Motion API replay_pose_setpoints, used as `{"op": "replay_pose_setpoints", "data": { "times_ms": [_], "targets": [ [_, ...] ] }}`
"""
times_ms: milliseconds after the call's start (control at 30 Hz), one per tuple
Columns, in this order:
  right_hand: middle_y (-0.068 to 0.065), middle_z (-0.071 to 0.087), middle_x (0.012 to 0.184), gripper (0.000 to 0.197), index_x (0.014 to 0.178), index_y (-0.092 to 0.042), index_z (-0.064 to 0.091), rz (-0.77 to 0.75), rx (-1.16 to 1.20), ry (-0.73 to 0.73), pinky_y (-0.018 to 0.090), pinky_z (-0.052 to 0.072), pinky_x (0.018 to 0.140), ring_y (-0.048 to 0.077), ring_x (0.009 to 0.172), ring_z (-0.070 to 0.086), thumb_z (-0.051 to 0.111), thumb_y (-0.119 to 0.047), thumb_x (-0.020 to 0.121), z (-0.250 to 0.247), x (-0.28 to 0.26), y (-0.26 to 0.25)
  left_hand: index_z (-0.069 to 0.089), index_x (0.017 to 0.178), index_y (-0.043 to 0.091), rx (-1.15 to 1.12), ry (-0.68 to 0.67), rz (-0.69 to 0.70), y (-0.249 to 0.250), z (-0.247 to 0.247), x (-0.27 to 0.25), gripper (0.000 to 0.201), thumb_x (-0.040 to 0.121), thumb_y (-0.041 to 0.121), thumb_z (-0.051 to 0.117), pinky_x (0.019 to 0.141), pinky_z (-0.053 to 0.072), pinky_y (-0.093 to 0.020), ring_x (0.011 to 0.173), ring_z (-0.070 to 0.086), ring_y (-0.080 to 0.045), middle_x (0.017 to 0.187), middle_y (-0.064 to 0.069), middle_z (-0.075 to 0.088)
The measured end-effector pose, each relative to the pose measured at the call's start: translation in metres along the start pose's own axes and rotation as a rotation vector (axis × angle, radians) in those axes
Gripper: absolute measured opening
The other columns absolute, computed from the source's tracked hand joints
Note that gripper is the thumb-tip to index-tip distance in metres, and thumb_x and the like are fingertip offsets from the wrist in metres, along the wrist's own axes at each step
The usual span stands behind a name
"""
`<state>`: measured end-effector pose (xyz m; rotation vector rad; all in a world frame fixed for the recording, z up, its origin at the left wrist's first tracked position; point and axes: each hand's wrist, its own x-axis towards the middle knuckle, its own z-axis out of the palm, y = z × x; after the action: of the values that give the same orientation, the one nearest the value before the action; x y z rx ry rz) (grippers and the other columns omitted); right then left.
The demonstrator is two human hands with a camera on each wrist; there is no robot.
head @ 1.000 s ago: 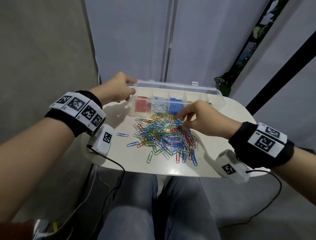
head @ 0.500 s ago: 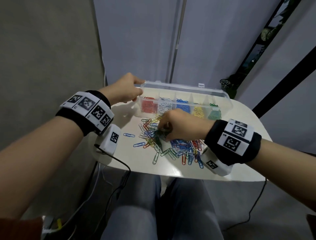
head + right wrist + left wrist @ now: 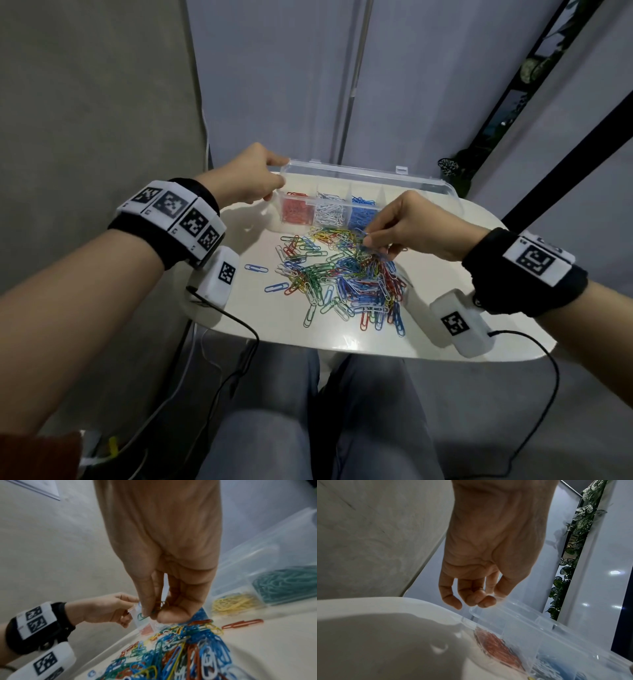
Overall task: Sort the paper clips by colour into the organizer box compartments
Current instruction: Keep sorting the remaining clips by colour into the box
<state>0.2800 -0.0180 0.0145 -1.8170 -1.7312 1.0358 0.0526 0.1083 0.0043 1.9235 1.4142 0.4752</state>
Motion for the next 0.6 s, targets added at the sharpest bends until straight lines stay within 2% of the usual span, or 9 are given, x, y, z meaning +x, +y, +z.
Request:
{"op": "replay_pose_setpoints", "data": {
  "times_ms": [100, 167, 300, 367, 467, 600],
  "targets": [
    [0.010, 0.063, 0.055, 0.011, 0.072, 0.003, 0.073, 0.032, 0.043, 0.023, 0.021, 0.046, 0.044, 0.015, 0.044, 0.050, 0.079, -0.006, 0.075, -0.006, -0.003, 0.003, 0.044, 0.144, 0.020, -0.004, 0.002, -0.001, 0.000, 0.000, 0.000, 0.050, 0.096, 0.010, 0.052, 0.045, 0.034, -0.023, 0.050, 0.038, -0.017, 0.064, -0.009, 0.054],
    [0.010, 0.064, 0.055, 0.014, 0.070, 0.003, 0.073, 0.040, 0.026, 0.022, 0.021, 0.043, 0.043, 0.013, 0.041, 0.047, 0.078, -0.009, 0.077, -0.008, -0.004, 0.005, 0.043, 0.145, 0.019, -0.006, -0.002, 0.000, 0.000, 0.001, 0.000, 0.051, 0.095, 0.010, 0.052, 0.047, 0.034, -0.025, 0.051, 0.038, -0.018, 0.065, -0.010, 0.054],
    [0.016, 0.067, 0.068, 0.014, 0.084, 0.008, 0.073, 0.043, -0.006, 0.030, 0.022, 0.048, 0.048, 0.014, 0.052, 0.052, 0.070, -0.005, 0.085, -0.009, -0.005, 0.010, 0.044, 0.144, 0.020, -0.003, 0.001, 0.000, -0.001, 0.001, 0.000, 0.051, 0.095, 0.010, 0.051, 0.048, 0.035, -0.025, 0.051, 0.038, -0.019, 0.065, -0.011, 0.055],
    [0.011, 0.069, 0.066, 0.007, 0.085, 0.002, 0.076, 0.029, -0.058, 0.055, 0.024, 0.048, 0.049, 0.014, 0.054, 0.053, 0.071, -0.003, 0.084, -0.011, -0.004, 0.011, 0.044, 0.144, 0.020, 0.002, 0.000, 0.002, -0.001, 0.001, 0.001, 0.051, 0.095, 0.010, 0.051, 0.048, 0.035, -0.025, 0.052, 0.039, -0.019, 0.067, -0.011, 0.055],
    [0.004, 0.068, 0.059, 0.006, 0.082, -0.005, 0.078, 0.018, -0.143, 0.042, 0.025, 0.046, 0.049, 0.008, 0.046, 0.050, 0.076, -0.002, 0.078, -0.014, -0.005, 0.012, 0.045, 0.144, 0.020, 0.001, 0.002, 0.006, -0.001, 0.000, 0.001, 0.050, 0.095, 0.011, 0.052, 0.048, 0.035, -0.025, 0.051, 0.040, -0.019, 0.067, -0.012, 0.056],
    [-0.007, 0.063, 0.048, 0.016, 0.085, -0.008, 0.076, 0.040, -0.236, -0.042, 0.013, 0.040, 0.044, 0.001, 0.039, 0.051, 0.079, 0.002, 0.073, -0.004, -0.005, 0.014, 0.045, 0.144, 0.020, -0.001, 0.007, 0.002, -0.002, 0.001, 0.001, 0.050, 0.095, 0.011, 0.052, 0.048, 0.035, -0.024, 0.051, 0.041, -0.017, 0.066, -0.011, 0.055]
  ]
}}
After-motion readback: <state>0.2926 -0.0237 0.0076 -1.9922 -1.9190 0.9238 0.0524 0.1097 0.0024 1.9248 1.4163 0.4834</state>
